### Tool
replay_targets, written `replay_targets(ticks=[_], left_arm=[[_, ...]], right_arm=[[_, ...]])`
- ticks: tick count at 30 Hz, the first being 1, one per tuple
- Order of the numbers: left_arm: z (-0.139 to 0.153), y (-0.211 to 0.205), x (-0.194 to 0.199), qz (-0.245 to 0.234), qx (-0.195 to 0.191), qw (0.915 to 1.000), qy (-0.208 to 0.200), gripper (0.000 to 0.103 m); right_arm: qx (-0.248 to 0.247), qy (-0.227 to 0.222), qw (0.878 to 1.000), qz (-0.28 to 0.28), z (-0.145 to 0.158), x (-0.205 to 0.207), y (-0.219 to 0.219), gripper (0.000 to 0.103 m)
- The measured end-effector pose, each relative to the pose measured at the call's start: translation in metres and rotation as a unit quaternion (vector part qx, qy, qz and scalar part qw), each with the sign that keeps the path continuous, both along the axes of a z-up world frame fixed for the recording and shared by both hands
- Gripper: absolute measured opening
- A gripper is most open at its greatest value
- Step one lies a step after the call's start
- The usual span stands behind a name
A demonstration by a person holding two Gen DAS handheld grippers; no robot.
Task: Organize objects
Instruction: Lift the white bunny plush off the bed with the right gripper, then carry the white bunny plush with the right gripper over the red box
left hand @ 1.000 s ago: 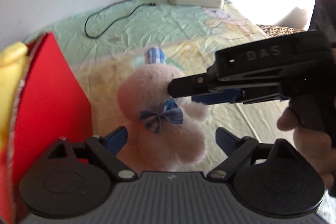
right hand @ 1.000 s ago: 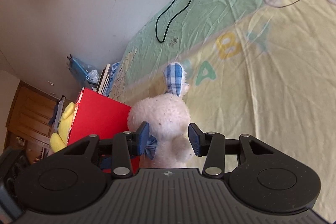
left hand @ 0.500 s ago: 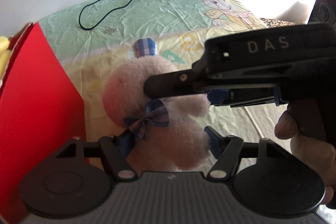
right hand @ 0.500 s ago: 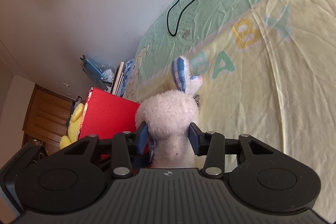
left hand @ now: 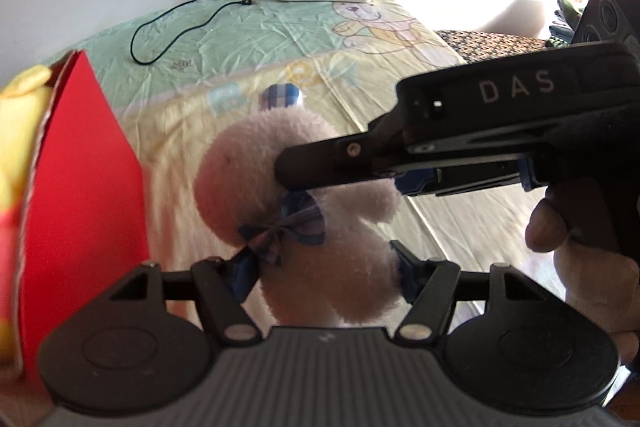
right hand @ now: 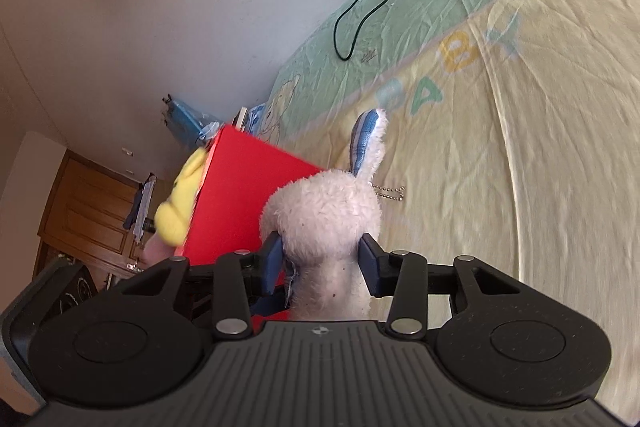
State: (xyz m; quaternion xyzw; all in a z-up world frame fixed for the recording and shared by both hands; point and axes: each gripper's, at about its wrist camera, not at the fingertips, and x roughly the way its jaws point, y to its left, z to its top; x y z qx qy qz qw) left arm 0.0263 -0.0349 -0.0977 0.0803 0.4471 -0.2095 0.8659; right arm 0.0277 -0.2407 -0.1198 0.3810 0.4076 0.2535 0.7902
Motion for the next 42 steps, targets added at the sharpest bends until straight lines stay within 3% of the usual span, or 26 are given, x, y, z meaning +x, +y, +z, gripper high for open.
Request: replay_targets(ticks=[15, 26, 35, 42], left_arm=[[0.033, 0.040, -0.069, 0.013, -0.011, 0.9991, -0.038, 0.068], [0.068, 0.065, -0.104, 0.027, -0.037, 0.9951, -0.088, 0.068], [0.093, 0.093, -0.120, 0.060, -0.046, 0.9882, -0.133, 0.070], [0.110, 0.136, -0.114, 0.067, -0.065, 0.9822, -0.164, 0.073]], right_arm=[[-0.019, -0.045, 0.997, 0.057, 0.037, -0.058, 0.040, 0.044], [-0.020, -0.115, 0.989, 0.088, 0.072, -0.081, 0.062, 0.044], [0.015, -0.157, 0.983, 0.092, 0.081, -0.080, 0.090, 0.044], [-0.006, -0.203, 0.974, 0.098, 0.102, -0.067, 0.135, 0.044]])
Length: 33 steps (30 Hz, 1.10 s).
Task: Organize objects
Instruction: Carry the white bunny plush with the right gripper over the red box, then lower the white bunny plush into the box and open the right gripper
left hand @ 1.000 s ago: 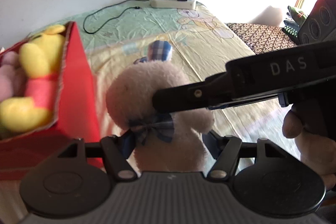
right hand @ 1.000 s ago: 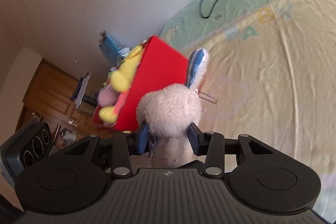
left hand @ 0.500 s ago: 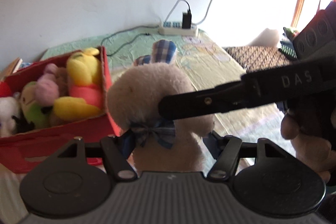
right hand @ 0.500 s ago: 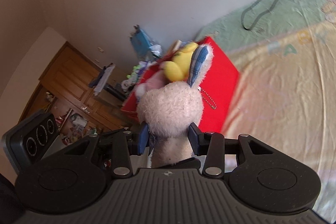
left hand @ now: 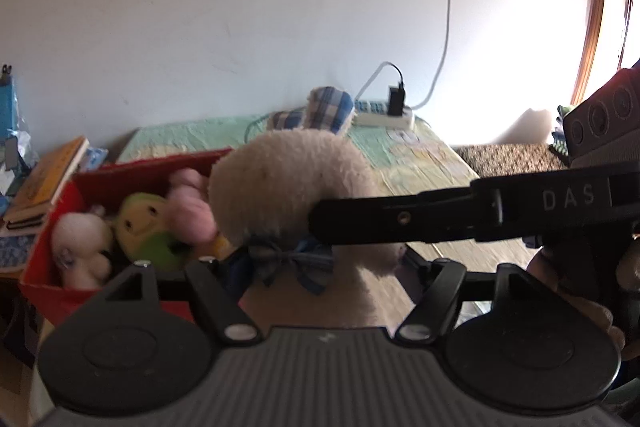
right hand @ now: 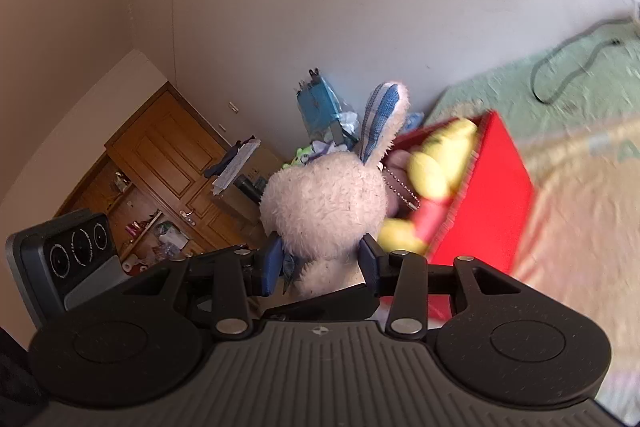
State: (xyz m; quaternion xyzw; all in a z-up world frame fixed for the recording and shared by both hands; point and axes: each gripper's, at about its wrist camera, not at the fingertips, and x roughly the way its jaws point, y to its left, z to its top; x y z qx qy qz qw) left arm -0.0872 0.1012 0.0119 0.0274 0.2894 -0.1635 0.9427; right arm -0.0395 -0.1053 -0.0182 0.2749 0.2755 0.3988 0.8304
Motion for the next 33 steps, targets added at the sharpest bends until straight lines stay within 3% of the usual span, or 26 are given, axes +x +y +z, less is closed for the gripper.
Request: replay_targets(ticks=[16, 28, 33], left_arm=[[0.004, 0.144, 0.058, 0.003, -0.014, 0.9999, 0.001, 0.074], [-0.042, 0.175, 0.104, -0.007, -0.009, 0.9980, 0.062, 0.073], [-0.053, 0.174, 0.112, -0.026, -0.009, 0.9970, 0.073, 0.082]], right_arm=[[-0.066, -0.058, 0.996, -0.026, 0.013, 0.059, 0.149, 0.043], [-0.112, 0.000, 0.991, -0.068, -0.022, 0.099, 0.189, 0.042], [-0.151, 0.023, 0.985, -0.078, -0.032, 0.112, 0.201, 0.039]])
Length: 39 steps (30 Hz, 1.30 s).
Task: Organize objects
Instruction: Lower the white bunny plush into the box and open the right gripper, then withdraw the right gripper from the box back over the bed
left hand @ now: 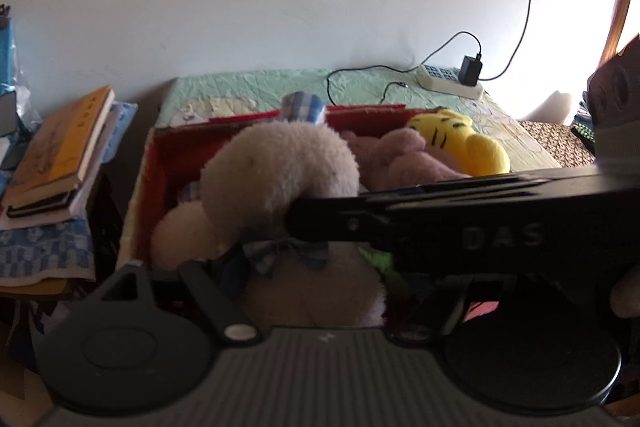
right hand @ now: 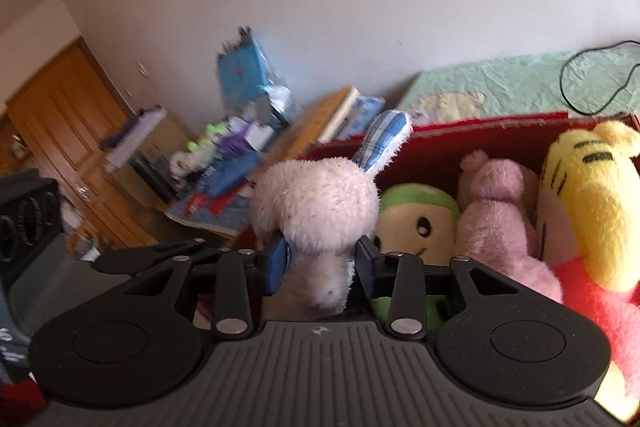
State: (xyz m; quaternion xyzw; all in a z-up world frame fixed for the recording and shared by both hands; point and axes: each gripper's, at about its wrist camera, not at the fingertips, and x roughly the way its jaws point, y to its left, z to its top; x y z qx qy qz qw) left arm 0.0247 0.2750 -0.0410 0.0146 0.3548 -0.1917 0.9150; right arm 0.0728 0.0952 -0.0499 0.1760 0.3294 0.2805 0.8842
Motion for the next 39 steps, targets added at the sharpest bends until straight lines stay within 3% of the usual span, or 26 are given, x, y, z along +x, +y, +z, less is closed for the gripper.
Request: replay_targets(ticks=[6, 11, 20, 22, 34, 36, 39], left_arm=[[-0.007, -0.005, 0.006, -0.014, 0.004, 0.9999, 0.001, 0.093], [-0.006, -0.008, 0.005, -0.020, 0.007, 0.9998, 0.000, 0.095], [0.005, -0.004, -0.003, -0.008, 0.012, 0.9999, 0.003, 0.095], [0.009, -0.003, -0.004, -0.001, 0.016, 0.9999, 0.005, 0.095], [0.039, -0.019, -0.019, 0.015, 0.038, 0.9991, 0.006, 0.095], [0.042, -0.028, -0.023, 0.015, 0.042, 0.9990, 0.007, 0.102], [0.045, -0.044, -0.029, 0.014, 0.045, 0.9989, 0.010, 0.102]], right_arm=[[0.009, 0.018, 1.000, -0.002, -0.014, 0.013, -0.004, 0.035], [0.017, 0.024, 1.000, -0.003, -0.014, 0.014, -0.005, 0.037], [0.081, 0.051, 0.995, -0.030, -0.003, -0.011, -0.028, 0.047], [0.079, 0.041, 0.995, -0.045, 0.004, -0.019, -0.033, 0.056], [0.107, 0.016, 0.980, -0.166, 0.033, -0.065, -0.083, 0.071], [0.108, 0.013, 0.978, -0.178, 0.036, -0.071, -0.090, 0.071], [0.088, 0.007, 0.976, -0.198, 0.040, -0.080, -0.099, 0.072]])
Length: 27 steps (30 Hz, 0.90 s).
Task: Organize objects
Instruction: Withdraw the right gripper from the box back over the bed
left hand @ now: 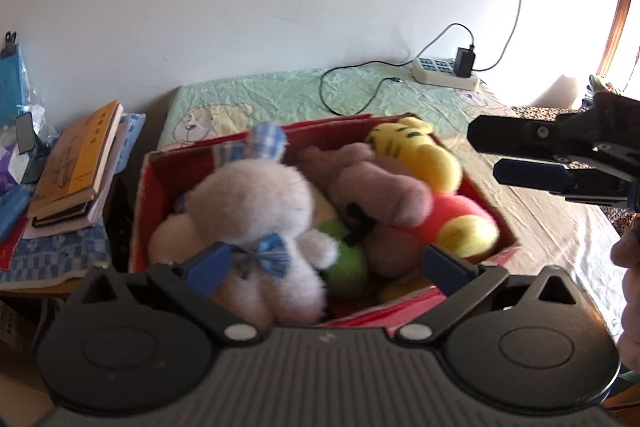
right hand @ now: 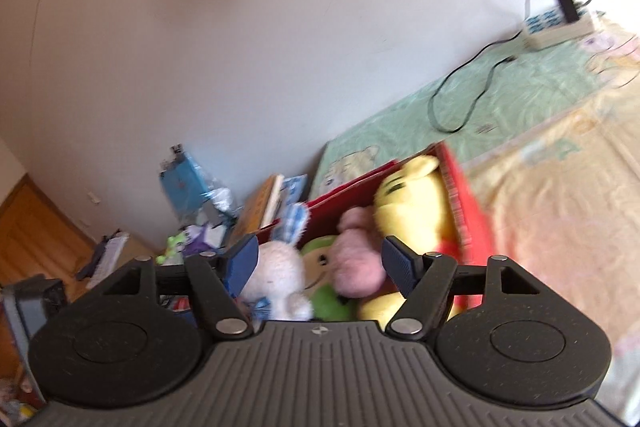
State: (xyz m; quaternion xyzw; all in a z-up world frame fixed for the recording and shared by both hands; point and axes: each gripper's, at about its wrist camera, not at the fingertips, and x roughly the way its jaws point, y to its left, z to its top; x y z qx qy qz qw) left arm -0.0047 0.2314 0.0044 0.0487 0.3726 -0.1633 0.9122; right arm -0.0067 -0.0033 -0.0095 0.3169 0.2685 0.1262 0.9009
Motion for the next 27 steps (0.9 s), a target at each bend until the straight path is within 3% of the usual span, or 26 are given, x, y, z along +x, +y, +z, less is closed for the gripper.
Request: replay_targets(ticks=[12, 21, 27], left_arm=[[0.000, -0.087, -0.016, 0.019, 0.020, 0.9994, 0.020, 0.103], [-0.018, -0.166, -0.025, 0.003, 0.053, 0.9974, 0.048, 0.103], [-0.041, -0.206, -0.025, 0.006, 0.064, 0.9944, 0.084, 0.103]], right_arm=[[-0.098, 0.041, 0.993, -0.056, -0.011, -0.020, -0.065, 0.073], [-0.189, 0.127, 0.970, -0.091, -0.035, -0.028, -0.116, 0.073], [-0.202, 0.180, 0.958, -0.093, -0.052, -0.030, -0.148, 0.073]])
